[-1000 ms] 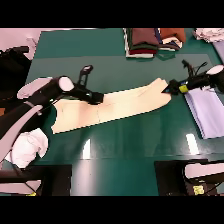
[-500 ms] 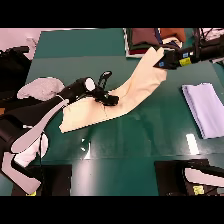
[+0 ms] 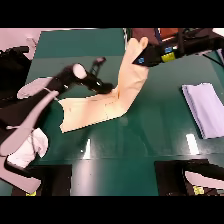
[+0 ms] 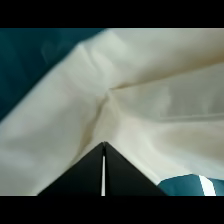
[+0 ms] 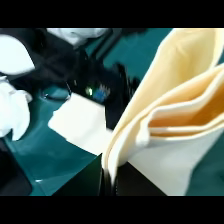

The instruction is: Fold the shirts.

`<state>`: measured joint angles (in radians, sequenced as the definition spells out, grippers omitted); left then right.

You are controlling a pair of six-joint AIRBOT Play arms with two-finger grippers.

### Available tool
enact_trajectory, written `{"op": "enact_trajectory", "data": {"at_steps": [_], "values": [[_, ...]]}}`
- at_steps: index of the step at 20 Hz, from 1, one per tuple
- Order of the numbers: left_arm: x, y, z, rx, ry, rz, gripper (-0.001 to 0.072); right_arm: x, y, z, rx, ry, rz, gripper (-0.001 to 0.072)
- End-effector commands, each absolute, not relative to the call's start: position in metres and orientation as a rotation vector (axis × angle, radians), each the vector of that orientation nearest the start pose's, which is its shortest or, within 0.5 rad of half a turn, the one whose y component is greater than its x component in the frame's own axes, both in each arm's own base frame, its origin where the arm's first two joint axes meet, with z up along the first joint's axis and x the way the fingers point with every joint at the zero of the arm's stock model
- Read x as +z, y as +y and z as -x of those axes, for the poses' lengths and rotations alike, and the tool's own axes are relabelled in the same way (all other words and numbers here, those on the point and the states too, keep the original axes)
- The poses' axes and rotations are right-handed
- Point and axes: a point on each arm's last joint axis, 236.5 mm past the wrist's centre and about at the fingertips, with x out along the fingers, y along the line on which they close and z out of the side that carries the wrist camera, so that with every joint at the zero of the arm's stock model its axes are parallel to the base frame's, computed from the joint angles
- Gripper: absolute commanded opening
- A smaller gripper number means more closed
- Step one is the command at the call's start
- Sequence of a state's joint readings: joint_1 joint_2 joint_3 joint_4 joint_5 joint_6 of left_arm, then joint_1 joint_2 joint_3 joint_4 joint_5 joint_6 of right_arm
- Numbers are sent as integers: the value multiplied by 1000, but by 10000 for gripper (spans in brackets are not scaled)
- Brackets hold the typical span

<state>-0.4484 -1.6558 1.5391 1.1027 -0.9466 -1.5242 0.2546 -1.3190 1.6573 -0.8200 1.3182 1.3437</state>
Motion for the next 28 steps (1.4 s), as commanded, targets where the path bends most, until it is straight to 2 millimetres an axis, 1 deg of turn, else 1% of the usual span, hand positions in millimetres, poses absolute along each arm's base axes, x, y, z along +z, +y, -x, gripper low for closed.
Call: {"op": "enact_trajectory", "data": {"at_steps": [1,2,3,5,6,7,8,9,10,11,13,14,15,16,17,18,19,20,21,22,23,25,26,28], "values": [[103,-209,-465,-468,956,101,24,231,325,-346,1049,890,-253,15],[131,-177,-467,-413,898,95,24,228,353,-340,1094,876,-262,16],[161,-143,-467,-351,831,90,24,224,387,-331,1151,850,-269,16],[212,-90,-457,-247,716,80,24,209,455,-312,1225,830,-330,20],[230,-72,-450,-210,677,79,24,196,486,-304,1252,813,-338,130],[245,-58,-443,-183,644,84,24,182,508,-299,1255,806,-344,327],[255,-48,-437,-164,625,87,24,169,522,-293,1267,820,-323,371],[263,-43,-432,-153,606,89,24,162,528,-291,1281,831,-295,370],[266,-42,-430,-152,599,86,24,157,524,-295,1277,829,-245,367],[267,-44,-428,-159,601,80,24,152,513,-303,1247,843,-201,367],[266,-55,-425,-187,608,66,23,135,470,-331,1138,883,-133,366],[265,-63,-424,-205,609,58,23,122,440,-346,1063,915,-119,367],[266,-73,-423,-227,607,52,23,103,402,-360,972,971,-117,366],[266,-86,-421,-256,607,44,23,69,345,-372,847,1076,-107,368],[266,-94,-420,-275,606,40,24,45,309,-373,779,1164,-129,434],[266,-101,-419,-292,605,35,24,23,278,-371,723,1254,-172,624],[265,-108,-418,-308,606,31,24,2,254,-369,676,1328,-201,637],[264,-114,-417,-321,608,27,24,-18,236,-369,631,1381,-243,637],[262,-121,-417,-335,610,23,24,-32,230,-369,608,1417,-299,635],[260,-127,-417,-349,616,18,24,-44,231,-370,600,1446,-355,632],[257,-132,-417,-360,623,15,24,-55,237,-371,610,1466,-395,627],[250,-143,-417,-383,639,7,24,-69,261,-374,651,1496,-455,628],[248,-148,-417,-393,646,4,24,-72,277,-376,679,1501,-477,627],[244,-155,-416,-407,654,0,24,-76,315,-378,753,1504,-514,625]]}}
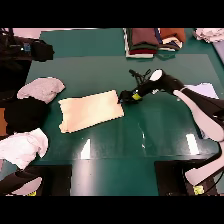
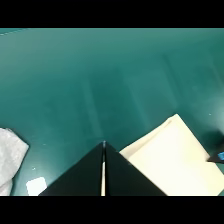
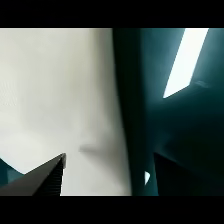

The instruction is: Fold the shirts.

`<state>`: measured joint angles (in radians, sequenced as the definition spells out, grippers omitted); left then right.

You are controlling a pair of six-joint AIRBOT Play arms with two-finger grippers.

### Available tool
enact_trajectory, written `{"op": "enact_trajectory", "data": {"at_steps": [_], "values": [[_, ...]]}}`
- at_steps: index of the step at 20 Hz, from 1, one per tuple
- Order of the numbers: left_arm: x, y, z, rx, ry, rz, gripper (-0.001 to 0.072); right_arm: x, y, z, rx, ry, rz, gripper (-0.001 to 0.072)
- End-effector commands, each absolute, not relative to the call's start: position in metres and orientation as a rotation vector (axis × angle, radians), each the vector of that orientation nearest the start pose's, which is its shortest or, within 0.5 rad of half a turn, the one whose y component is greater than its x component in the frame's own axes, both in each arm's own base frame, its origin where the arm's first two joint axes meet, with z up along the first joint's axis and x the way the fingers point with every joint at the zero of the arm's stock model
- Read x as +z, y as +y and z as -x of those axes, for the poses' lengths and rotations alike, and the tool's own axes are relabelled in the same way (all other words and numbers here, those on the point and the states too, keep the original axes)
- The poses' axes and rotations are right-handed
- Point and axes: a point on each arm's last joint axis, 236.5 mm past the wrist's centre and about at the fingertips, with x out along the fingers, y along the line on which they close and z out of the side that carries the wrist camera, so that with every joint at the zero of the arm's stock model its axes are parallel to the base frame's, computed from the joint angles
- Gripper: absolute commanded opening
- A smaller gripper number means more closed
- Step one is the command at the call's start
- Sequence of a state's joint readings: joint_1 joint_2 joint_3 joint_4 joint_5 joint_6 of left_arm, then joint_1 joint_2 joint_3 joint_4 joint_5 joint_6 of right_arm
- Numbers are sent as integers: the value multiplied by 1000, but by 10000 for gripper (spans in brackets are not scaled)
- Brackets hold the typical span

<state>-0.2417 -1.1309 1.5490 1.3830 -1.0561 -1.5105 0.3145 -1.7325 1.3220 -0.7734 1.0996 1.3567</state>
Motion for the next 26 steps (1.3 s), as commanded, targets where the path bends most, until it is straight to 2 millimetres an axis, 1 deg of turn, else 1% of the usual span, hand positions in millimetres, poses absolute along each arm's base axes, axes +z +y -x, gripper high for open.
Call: {"op": "enact_trajectory", "data": {"at_steps": [1,2,3,4,5,6,7,8,9,10,11,12,13,14,15,16,18,19,20,22,24,26], "values": [[244,-156,-416,-410,655,-1,24,-76,335,-379,796,1498,-538,585],[245,-157,-416,-413,654,3,24,-74,355,-381,838,1481,-561,540],[244,-157,-416,-413,655,2,24,-71,373,-384,881,1453,-570,442],[244,-157,-415,-413,658,2,24,-68,386,-386,919,1426,-544,238],[244,-157,-415,-416,659,5,24,-65,395,-388,941,1405,-509,17],[244,-159,-415,-421,659,11,24,-59,400,-391,957,1379,-472,16],[245,-160,-414,-426,659,16,23,-49,399,-397,966,1351,-440,15],[245,-162,-414,-430,660,21,23,-37,390,-408,955,1317,-405,15],[245,-163,-413,-434,660,25,23,-25,375,-421,921,1285,-375,15],[245,-164,-412,-438,662,30,23,-10,350,-438,867,1243,-344,15],[245,-165,-412,-443,664,34,23,4,321,-453,806,1204,-311,15],[245,-166,-411,-447,665,38,23,19,283,-469,726,1171,-280,15],[246,-170,-410,-456,664,37,23,33,245,-481,640,1148,-267,15],[246,-175,-409,-466,659,30,23,48,200,-490,541,1127,-258,15],[247,-182,-407,-482,653,26,23,61,158,-496,455,1108,-255,15],[250,-191,-404,-503,643,20,23,74,111,-499,360,1089,-261,15],[254,-208,-399,-539,623,13,23,99,26,-496,189,1046,-298,16],[256,-214,-397,-553,614,12,23,109,-13,-491,113,1024,-322,15],[258,-221,-395,-566,605,14,23,118,-50,-484,46,999,-359,15],[261,-229,-393,-583,594,19,23,128,-113,-466,-77,966,-423,15],[261,-232,-391,-582,599,41,23,129,-163,-448,-178,951,-485,15],[261,-232,-391,-581,600,43,24,126,-196,-431,-255,942,-540,15]]}}
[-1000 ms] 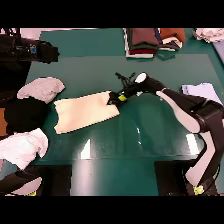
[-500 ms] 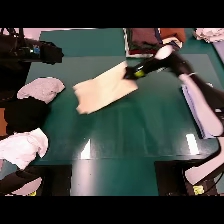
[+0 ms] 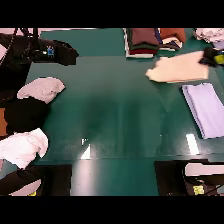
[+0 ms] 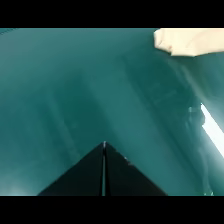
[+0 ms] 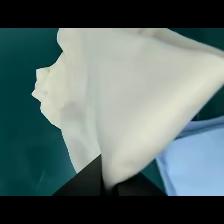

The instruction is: Fold the shirts.

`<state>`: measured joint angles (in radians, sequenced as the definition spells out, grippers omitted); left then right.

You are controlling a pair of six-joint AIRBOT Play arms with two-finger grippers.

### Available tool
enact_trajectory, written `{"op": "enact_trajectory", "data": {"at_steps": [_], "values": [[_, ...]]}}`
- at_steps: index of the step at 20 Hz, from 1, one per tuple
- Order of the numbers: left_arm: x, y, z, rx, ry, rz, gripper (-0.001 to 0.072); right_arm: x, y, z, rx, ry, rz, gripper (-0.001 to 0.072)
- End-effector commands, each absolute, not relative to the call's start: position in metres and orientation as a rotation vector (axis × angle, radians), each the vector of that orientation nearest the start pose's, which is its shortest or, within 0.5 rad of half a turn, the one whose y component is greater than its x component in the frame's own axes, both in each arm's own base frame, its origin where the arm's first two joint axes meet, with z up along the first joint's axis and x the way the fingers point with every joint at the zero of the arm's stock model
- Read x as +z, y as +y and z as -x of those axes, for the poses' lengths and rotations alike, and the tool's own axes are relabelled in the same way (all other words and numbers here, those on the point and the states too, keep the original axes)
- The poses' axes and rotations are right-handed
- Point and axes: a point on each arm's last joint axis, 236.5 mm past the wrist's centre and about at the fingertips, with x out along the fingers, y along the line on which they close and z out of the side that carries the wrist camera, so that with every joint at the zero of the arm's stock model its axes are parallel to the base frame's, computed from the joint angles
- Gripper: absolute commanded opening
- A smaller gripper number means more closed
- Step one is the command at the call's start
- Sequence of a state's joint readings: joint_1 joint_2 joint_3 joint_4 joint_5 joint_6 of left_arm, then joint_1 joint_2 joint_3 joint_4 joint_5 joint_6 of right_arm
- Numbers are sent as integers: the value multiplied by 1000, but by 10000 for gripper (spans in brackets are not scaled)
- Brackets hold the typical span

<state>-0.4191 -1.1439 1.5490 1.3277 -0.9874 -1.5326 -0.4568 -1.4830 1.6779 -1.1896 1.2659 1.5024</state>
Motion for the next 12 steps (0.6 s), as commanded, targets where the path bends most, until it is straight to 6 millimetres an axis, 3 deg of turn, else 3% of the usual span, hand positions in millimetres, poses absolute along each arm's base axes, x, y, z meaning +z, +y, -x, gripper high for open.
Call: {"op": "enact_trajectory", "data": {"at_steps": [1,3,6,12], "values": [[261,-232,-391,-580,601,44,23,125,-209,-422,-294,927,-567,15],[261,-232,-392,-575,604,58,24,123,-226,-407,-353,887,-595,15],[261,-232,-392,-575,603,58,23,127,-232,-384,-408,833,-610,15],[260,-231,-391,-576,607,56,24,184,-219,-365,-417,701,-545,15]]}}
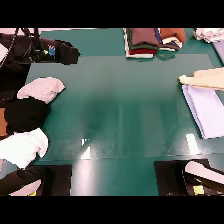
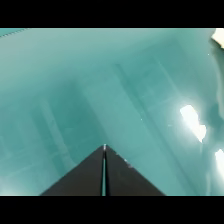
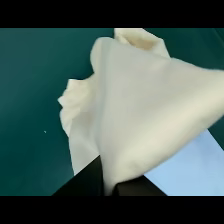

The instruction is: Fold the shirts.

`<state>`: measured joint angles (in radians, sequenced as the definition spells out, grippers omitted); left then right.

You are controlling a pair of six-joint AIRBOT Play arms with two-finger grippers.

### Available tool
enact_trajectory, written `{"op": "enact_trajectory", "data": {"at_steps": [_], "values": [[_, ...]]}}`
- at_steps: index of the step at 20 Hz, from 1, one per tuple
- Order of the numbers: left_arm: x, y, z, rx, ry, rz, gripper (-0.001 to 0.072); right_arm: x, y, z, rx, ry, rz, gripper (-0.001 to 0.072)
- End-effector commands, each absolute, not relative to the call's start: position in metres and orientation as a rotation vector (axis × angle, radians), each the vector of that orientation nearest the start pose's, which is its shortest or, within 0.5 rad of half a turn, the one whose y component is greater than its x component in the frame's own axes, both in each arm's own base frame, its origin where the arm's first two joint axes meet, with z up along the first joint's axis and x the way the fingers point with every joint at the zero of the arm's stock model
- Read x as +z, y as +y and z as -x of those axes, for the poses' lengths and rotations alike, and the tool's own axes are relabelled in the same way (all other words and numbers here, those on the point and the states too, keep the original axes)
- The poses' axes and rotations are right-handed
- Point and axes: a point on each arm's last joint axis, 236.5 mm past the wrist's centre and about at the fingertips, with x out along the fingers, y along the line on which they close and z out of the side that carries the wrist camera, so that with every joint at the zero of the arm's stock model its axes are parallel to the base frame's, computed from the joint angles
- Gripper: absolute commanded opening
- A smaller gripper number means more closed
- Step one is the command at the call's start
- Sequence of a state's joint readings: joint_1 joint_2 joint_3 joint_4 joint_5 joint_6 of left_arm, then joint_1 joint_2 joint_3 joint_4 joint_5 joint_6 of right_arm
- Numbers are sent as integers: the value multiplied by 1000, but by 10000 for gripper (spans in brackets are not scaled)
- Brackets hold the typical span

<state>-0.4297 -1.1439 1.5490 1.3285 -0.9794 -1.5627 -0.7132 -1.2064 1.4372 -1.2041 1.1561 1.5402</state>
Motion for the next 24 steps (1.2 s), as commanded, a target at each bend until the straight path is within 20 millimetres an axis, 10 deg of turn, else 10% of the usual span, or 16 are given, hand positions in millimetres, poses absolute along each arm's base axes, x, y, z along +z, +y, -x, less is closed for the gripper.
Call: {"op": "enact_trajectory", "data": {"at_steps": [1,8,14,17,21,24], "values": [[260,-231,-391,-576,607,55,24,189,-215,-360,-417,700,-538,15],[259,-231,-391,-581,607,27,24,188,-206,-311,-477,829,-481,15],[259,-230,-391,-585,602,13,24,127,-210,-260,-584,1095,-485,27],[259,-230,-391,-590,598,0,24,87,-216,-218,-671,1278,-450,554],[259,-231,-390,-591,598,1,24,85,-216,-212,-684,1295,-429,599],[260,-231,-391,-591,595,3,25,102,-178,-253,-528,1173,-435,596]]}}
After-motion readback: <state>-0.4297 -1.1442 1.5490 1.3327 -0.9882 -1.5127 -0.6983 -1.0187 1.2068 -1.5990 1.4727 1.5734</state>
